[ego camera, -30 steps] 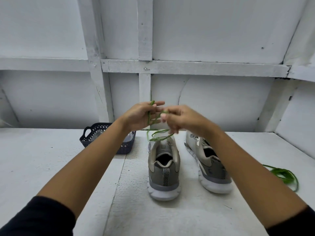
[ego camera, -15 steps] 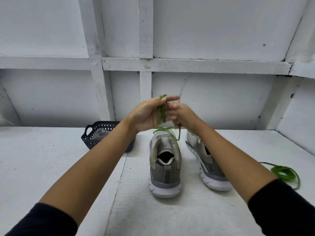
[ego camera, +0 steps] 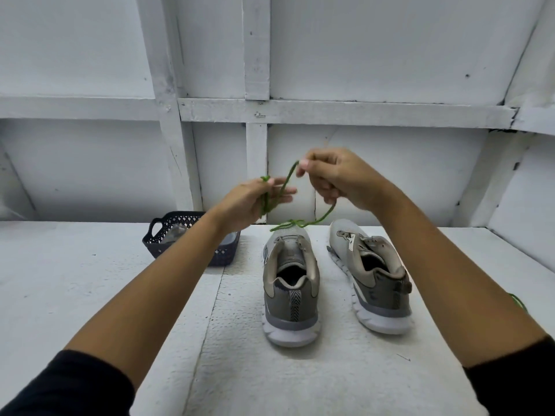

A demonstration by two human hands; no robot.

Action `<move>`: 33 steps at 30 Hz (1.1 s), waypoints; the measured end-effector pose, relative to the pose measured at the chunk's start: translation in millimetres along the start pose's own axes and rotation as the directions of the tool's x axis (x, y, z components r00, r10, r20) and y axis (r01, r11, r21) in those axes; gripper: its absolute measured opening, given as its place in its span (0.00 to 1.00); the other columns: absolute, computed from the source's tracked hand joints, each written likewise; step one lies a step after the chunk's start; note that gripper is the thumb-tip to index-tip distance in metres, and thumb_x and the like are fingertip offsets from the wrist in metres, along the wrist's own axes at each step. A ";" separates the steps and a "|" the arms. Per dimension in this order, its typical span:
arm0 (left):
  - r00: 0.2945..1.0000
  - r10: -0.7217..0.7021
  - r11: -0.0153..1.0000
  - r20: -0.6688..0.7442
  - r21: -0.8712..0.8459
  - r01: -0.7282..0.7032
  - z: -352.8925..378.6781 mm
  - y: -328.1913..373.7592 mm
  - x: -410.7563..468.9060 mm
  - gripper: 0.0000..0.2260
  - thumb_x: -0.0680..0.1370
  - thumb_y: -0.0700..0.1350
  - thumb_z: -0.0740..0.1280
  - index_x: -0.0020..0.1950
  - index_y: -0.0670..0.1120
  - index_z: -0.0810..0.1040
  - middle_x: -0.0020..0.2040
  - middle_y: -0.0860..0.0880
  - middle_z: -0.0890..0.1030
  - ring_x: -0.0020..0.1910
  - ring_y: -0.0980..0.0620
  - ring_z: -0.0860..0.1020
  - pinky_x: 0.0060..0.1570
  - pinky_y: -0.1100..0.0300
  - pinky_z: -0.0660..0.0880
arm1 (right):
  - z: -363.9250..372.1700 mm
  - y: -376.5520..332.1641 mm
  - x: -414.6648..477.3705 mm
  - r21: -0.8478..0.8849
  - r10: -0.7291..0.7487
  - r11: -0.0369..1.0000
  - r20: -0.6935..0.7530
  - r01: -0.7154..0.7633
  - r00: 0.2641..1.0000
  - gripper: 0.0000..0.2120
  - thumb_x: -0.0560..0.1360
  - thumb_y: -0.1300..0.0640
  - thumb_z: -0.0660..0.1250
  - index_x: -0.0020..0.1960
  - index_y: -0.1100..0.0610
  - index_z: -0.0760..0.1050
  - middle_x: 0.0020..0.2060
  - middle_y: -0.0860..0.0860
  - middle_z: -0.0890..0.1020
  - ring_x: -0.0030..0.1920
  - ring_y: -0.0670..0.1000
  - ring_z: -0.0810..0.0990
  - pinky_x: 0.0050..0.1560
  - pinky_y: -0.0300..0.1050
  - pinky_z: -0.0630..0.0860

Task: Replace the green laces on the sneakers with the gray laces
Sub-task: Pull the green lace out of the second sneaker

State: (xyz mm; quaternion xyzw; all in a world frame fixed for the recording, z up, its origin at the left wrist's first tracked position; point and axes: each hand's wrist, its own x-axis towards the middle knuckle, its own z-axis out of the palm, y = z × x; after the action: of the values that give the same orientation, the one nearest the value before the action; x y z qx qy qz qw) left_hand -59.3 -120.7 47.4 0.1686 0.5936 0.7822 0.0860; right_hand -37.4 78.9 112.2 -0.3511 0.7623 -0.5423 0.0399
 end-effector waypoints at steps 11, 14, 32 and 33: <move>0.948 0.071 0.978 0.309 -0.208 -0.005 25.4 3.1 -8.9 0.12 0.77 0.41 0.61 0.55 0.40 0.81 0.49 0.44 0.84 0.47 0.49 0.83 0.54 0.55 0.78 | 35.6 56.1 16.3 -0.135 0.205 0.966 -0.112 -0.219 0.972 0.11 0.78 0.54 0.58 0.38 0.52 0.72 0.26 0.49 0.67 0.24 0.45 0.63 0.24 0.35 0.59; 0.991 0.099 0.982 0.094 -0.171 -0.082 17.0 4.3 -1.0 0.13 0.81 0.41 0.53 0.58 0.40 0.75 0.52 0.45 0.83 0.52 0.49 0.82 0.55 0.56 0.76 | 52.8 65.5 -0.2 -0.323 0.243 0.915 -0.040 -0.242 0.969 0.13 0.81 0.50 0.57 0.46 0.52 0.78 0.30 0.49 0.71 0.26 0.43 0.68 0.28 0.36 0.65; 0.890 -0.177 0.980 0.420 -0.012 0.201 19.6 -9.3 -18.0 0.23 0.69 0.29 0.53 0.60 0.38 0.75 0.54 0.41 0.81 0.54 0.45 0.80 0.61 0.54 0.73 | 16.3 43.5 34.0 -0.008 0.201 0.979 -0.140 -0.204 0.969 0.16 0.82 0.47 0.53 0.41 0.54 0.71 0.20 0.43 0.65 0.20 0.44 0.59 0.20 0.34 0.55; 0.891 -0.150 0.980 0.428 -0.057 0.192 20.8 -8.0 -17.8 0.23 0.69 0.29 0.52 0.59 0.38 0.77 0.54 0.40 0.81 0.54 0.46 0.80 0.60 0.54 0.74 | 18.6 55.1 31.2 -0.037 0.238 0.969 -0.129 -0.244 0.963 0.16 0.82 0.49 0.54 0.41 0.55 0.72 0.21 0.43 0.68 0.19 0.43 0.62 0.18 0.35 0.58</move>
State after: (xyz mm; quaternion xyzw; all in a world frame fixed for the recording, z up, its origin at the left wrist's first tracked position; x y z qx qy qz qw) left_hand -35.7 -105.6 41.8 0.2759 0.5347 0.7447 0.2887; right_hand -79.7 55.1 67.5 -0.2225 0.8142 -0.5340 0.0493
